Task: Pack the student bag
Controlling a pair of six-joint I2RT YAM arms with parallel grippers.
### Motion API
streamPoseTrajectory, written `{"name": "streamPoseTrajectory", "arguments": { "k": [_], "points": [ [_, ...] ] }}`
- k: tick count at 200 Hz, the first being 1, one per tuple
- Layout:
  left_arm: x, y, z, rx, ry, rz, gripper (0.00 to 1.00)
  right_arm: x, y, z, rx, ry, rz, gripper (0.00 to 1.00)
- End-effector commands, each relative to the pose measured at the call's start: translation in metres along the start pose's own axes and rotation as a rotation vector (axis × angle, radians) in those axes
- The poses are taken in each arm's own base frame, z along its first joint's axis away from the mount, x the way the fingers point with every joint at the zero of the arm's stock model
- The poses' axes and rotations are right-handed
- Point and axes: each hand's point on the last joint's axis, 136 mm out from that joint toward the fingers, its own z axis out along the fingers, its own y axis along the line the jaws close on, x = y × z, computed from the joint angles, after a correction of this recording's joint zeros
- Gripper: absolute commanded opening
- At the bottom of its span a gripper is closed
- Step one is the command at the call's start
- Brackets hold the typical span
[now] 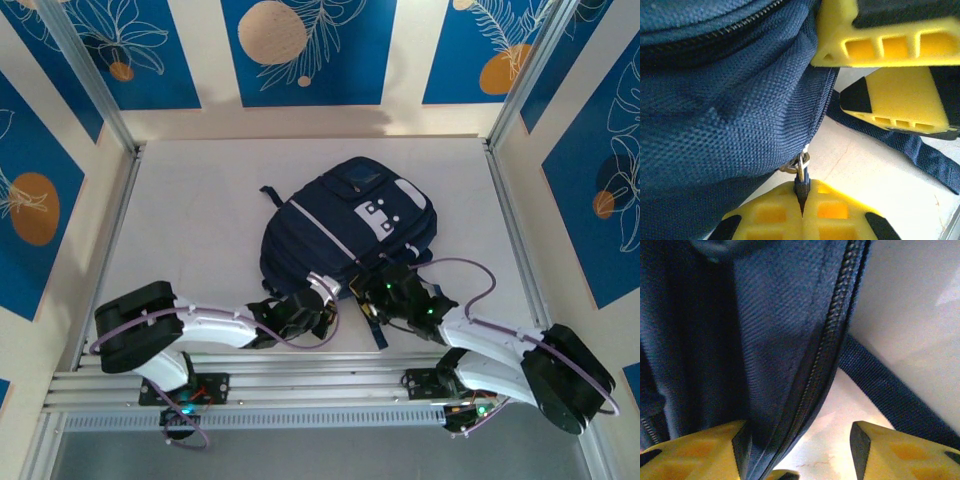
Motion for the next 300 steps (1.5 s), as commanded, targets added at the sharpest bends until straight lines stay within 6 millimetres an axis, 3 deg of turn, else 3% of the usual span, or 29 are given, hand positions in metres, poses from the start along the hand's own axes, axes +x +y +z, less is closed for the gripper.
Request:
{"name": "streamPoseTrajectory", "arguments": {
  "k": [1,33,65,106,213,300],
  "points": [
    [-0.013,-0.025,-0.003,0.090,-0.037,0.022,0.00,-0.006,0.004,0.006,-0.015,-0.042,0.000,0.49],
    [-0.014,-0.025,-0.005,0.077,-0.032,0.025,0.00,-0.009,0.015,0.008,-0.014,-0.063,-0.054,0.24],
    [-0.010,-0.002,-0.015,-0.033,-0.028,0.043,0.00,-0.015,0.003,0.000,0.031,-0.106,-0.054,0.00],
    [0.003,0.036,-0.026,-0.203,0.020,0.045,0.00,-0.022,-0.006,-0.013,0.062,-0.149,-0.067,0.00],
    [0.004,0.082,-0.052,-0.296,0.010,-0.027,0.00,-0.035,-0.025,-0.031,0.173,-0.198,-0.108,0.00],
    [0.009,0.111,-0.068,-0.347,0.002,-0.082,0.00,-0.070,-0.037,-0.054,0.352,-0.270,-0.176,0.00]
  ]
}}
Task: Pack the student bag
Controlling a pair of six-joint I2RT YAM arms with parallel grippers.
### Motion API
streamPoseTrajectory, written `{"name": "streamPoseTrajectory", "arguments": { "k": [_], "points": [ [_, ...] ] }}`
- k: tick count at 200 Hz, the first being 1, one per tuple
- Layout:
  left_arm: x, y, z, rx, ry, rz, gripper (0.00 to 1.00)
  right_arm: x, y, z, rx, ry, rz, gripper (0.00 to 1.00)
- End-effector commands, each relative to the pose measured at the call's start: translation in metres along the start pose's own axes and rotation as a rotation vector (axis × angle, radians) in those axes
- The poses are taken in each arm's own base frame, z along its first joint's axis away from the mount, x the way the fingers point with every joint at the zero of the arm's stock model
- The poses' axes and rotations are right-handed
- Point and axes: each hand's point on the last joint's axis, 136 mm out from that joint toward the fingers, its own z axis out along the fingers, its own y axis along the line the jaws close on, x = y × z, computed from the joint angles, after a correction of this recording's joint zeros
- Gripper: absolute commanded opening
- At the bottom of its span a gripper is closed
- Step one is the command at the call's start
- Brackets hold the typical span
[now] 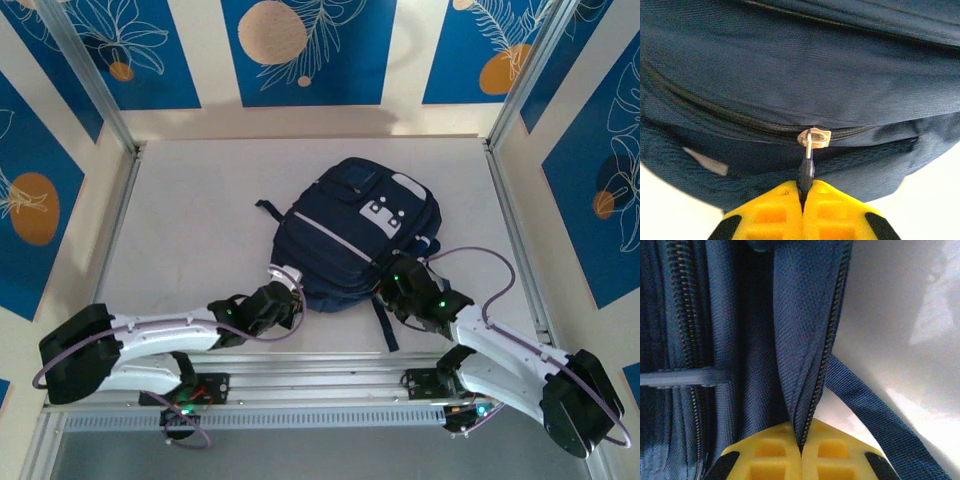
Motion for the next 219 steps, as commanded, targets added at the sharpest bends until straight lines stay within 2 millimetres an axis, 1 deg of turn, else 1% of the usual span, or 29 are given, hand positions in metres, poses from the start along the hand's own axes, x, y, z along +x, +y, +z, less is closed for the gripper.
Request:
{"name": "streamPoseTrajectory", "arguments": {
  "k": [1,19,36,46,58,70,77,81,96,105,113,117,123,132,138,146,152,169,182,199,219],
  "points": [
    [0.009,0.026,-0.001,-0.084,0.024,-0.010,0.00,-0.029,-0.029,-0.006,0.172,-0.103,-0.038,0.00],
    [0.009,0.024,-0.002,-0.076,0.025,-0.010,0.00,-0.039,-0.032,-0.005,0.217,-0.106,-0.027,0.00],
    [0.011,0.023,-0.001,-0.065,0.030,-0.015,0.00,-0.054,-0.029,-0.003,0.263,-0.109,-0.033,0.00],
    [0.011,0.021,-0.001,-0.056,0.031,-0.019,0.00,-0.065,-0.022,-0.001,0.278,-0.110,-0.040,0.00],
    [0.011,0.019,0.000,-0.045,0.035,-0.018,0.00,-0.077,-0.012,0.005,0.283,-0.096,-0.057,0.00],
    [0.009,0.016,0.003,-0.039,0.035,-0.015,0.00,-0.088,0.008,0.015,0.240,-0.070,-0.098,0.00],
    [0.006,0.013,0.004,-0.031,0.034,-0.015,0.00,-0.094,0.025,0.020,0.194,-0.046,-0.127,0.01],
    [0.006,0.011,0.006,-0.027,0.035,-0.013,0.00,-0.098,0.031,0.022,0.184,-0.035,-0.134,0.02],
    [0.001,0.004,0.011,-0.015,0.042,-0.007,0.00,-0.113,0.047,0.029,0.185,-0.032,-0.159,0.05],
    [-0.003,0.000,0.015,-0.005,0.039,-0.006,0.00,-0.122,0.054,0.031,0.183,-0.033,-0.166,0.09],
    [-0.007,-0.004,0.018,0.003,0.035,-0.004,0.00,-0.129,0.059,0.032,0.178,-0.034,-0.166,0.16],
    [-0.009,-0.006,0.020,0.007,0.035,-0.002,0.00,-0.132,0.062,0.032,0.172,-0.033,-0.171,0.23],
    [-0.011,-0.010,0.023,0.011,0.037,0.005,0.00,-0.134,0.065,0.031,0.167,-0.032,-0.176,0.35],
    [-0.015,-0.015,0.028,0.021,0.041,0.015,0.00,-0.136,0.065,0.026,0.183,-0.041,-0.173,0.51],
    [-0.018,-0.019,0.031,0.030,0.044,0.019,0.00,-0.136,0.064,0.020,0.192,-0.051,-0.169,0.58],
    [-0.020,-0.025,0.035,0.045,0.046,0.021,0.00,-0.132,0.064,0.014,0.188,-0.057,-0.166,0.65],
    [-0.022,-0.029,0.038,0.057,0.049,0.021,0.00,-0.128,0.065,0.007,0.172,-0.058,-0.163,0.67],
    [-0.025,-0.040,0.045,0.090,0.058,0.017,0.00,-0.109,0.066,-0.009,0.105,-0.039,-0.143,0.68],
    [-0.025,-0.046,0.051,0.111,0.065,0.015,0.00,-0.091,0.067,-0.019,0.032,-0.008,-0.132,0.68],
    [-0.023,-0.052,0.055,0.132,0.073,0.007,0.00,-0.064,0.073,-0.026,-0.083,0.054,-0.125,0.68],
    [-0.024,-0.057,0.057,0.161,0.070,-0.009,0.00,-0.035,0.070,-0.029,-0.147,0.123,-0.109,0.67]
  ]
}}
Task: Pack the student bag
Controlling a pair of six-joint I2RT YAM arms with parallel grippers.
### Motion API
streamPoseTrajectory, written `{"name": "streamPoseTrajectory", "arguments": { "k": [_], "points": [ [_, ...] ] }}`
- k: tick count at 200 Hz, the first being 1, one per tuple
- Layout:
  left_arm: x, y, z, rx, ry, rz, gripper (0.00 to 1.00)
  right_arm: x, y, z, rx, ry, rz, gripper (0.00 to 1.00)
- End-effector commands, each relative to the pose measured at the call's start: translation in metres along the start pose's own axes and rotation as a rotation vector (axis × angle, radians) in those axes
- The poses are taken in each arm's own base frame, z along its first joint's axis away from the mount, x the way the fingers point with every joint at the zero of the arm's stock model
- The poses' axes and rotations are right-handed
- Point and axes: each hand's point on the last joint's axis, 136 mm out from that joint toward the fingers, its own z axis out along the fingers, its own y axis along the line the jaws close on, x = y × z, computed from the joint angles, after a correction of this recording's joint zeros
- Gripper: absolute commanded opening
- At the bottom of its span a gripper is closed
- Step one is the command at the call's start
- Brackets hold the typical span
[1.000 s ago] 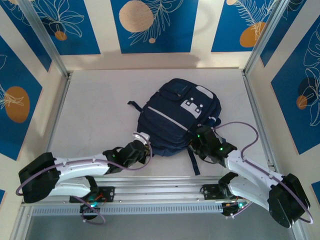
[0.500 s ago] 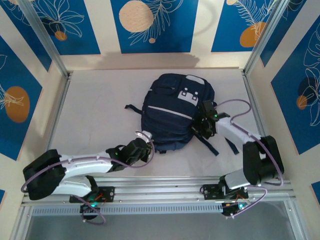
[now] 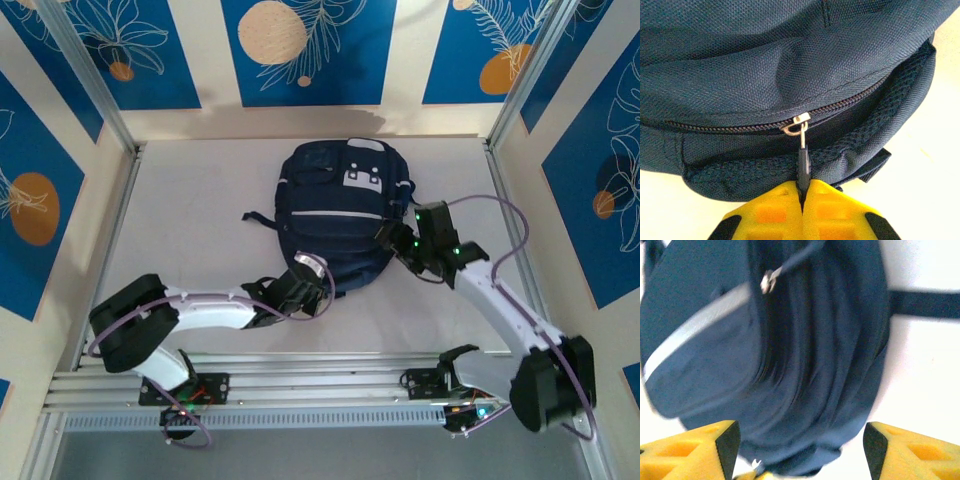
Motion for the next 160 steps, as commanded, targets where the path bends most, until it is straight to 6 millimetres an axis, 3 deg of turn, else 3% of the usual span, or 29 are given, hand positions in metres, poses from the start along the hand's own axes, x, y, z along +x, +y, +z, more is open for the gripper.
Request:
{"name": "streamPoseTrajectory", "arguments": {
  "k": [1,25,52,65,114,160],
  "points": [
    [-0.006,-0.018,0.004,0.086,-0.005,-0.008,0.00,0.040,0.005,0.002,-0.103,0.129,0.052,0.67],
    [-0.010,-0.033,0.005,0.124,-0.015,-0.013,0.00,0.065,-0.001,0.005,-0.106,0.179,0.108,0.68],
    [-0.012,-0.052,0.008,0.163,-0.017,0.001,0.00,0.078,-0.011,0.012,-0.102,0.197,0.207,0.68],
    [-0.012,-0.061,0.007,0.176,-0.021,0.013,0.00,0.077,-0.015,0.016,-0.094,0.179,0.230,0.67],
    [-0.009,-0.075,0.005,0.194,-0.024,0.034,0.00,0.065,0.000,0.025,-0.141,0.129,0.191,0.61],
    [-0.009,-0.085,0.005,0.211,-0.030,0.043,0.00,0.062,0.004,0.049,-0.101,0.156,0.204,0.55]
  ]
}}
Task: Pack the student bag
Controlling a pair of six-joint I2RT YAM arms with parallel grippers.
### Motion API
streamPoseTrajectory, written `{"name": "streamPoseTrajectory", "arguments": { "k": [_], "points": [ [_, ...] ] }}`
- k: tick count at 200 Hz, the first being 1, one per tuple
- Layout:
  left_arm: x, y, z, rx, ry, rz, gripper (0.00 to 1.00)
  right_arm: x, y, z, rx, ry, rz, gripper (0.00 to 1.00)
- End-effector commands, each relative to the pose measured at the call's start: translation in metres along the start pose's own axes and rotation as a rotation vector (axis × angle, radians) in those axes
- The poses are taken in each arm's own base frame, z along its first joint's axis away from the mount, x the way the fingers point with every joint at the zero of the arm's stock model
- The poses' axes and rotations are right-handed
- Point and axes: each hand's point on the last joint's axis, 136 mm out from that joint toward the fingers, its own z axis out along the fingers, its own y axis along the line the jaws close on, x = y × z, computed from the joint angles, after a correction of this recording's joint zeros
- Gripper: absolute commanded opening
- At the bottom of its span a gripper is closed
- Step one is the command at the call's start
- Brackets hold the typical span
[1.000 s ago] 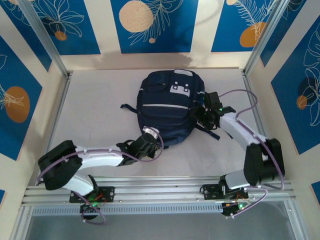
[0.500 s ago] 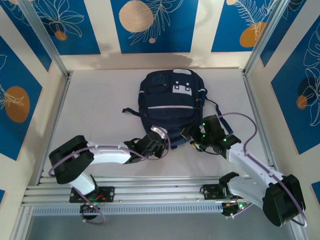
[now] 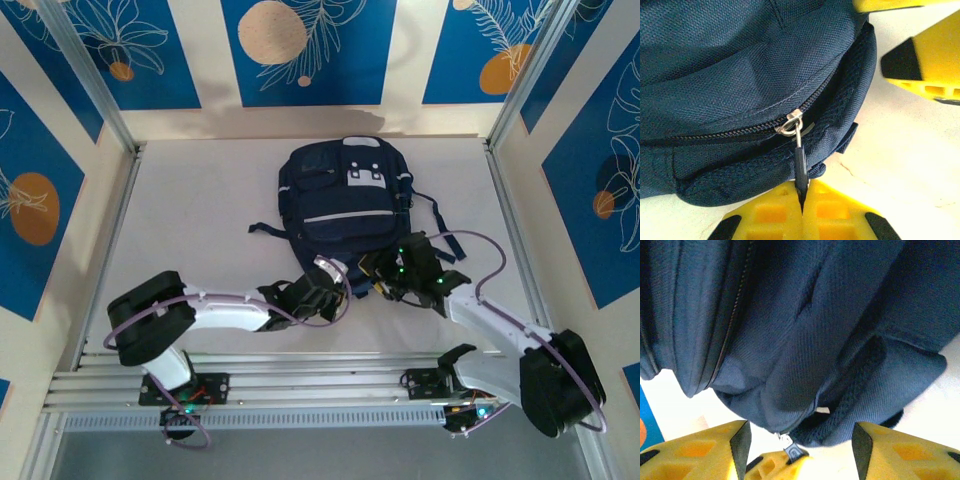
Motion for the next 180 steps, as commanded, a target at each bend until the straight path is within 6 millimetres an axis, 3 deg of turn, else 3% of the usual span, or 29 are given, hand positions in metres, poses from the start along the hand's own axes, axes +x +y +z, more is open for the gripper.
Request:
{"name": "streamPoseTrajectory", "arguments": {
  "k": [1,43,102,180],
  "points": [
    [-0.004,-0.025,0.000,0.069,-0.005,0.014,0.00,-0.006,0.016,0.009,-0.017,-0.004,0.006,0.55],
    [0.000,-0.019,-0.006,0.049,-0.011,0.029,0.00,-0.012,0.021,0.027,0.017,-0.016,-0.011,0.50],
    [0.012,0.007,-0.016,-0.026,-0.015,0.046,0.00,-0.016,0.021,0.029,0.086,-0.062,-0.062,0.00],
    [0.007,0.040,-0.029,-0.098,-0.047,0.022,0.00,-0.007,0.005,0.018,0.115,-0.062,-0.110,0.00]
  ]
}}
